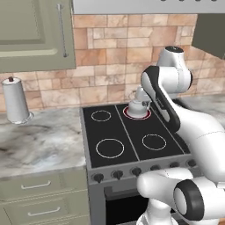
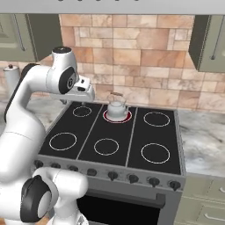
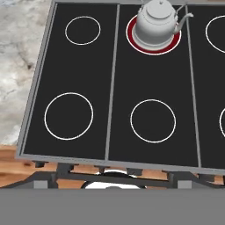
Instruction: Lower the heat of the kettle.
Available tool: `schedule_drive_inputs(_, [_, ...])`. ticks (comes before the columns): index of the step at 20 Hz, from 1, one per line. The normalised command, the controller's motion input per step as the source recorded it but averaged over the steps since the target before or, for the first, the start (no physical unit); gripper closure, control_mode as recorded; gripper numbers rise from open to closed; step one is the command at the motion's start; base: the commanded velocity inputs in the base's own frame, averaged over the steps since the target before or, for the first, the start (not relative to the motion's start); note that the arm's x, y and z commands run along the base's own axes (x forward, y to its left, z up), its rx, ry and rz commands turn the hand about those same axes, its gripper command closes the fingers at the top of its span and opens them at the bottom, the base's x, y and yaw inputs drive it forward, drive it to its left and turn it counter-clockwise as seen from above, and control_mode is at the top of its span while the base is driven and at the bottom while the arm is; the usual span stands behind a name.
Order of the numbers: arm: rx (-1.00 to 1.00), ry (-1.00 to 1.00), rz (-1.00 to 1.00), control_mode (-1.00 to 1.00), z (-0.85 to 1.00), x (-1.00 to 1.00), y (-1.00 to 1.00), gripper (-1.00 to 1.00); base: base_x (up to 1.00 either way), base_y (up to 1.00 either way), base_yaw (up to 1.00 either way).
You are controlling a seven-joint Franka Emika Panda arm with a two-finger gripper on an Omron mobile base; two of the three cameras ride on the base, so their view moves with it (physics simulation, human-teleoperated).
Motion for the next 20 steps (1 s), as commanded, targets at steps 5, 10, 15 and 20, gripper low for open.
schedule_drive_inputs(5, [0.0,0.0,0.0,1.0,0.0,0.0,0.0,-1.0,0.12,0.41,0.0])
schedule_drive_inputs(10, [0.0,0.0,0.0,1.0,0.0,0.0,0.0,-1.0,0.38,0.19,0.0])
schedule_drive_inputs(15, [0.0,0.0,0.0,1.0,0.0,0.0,0.0,-1.0,0.38,0.14,0.0])
schedule_drive_inputs(20, [0.0,0.0,0.0,1.0,0.0,0.0,0.0,-1.0,0.07,0.21,0.0])
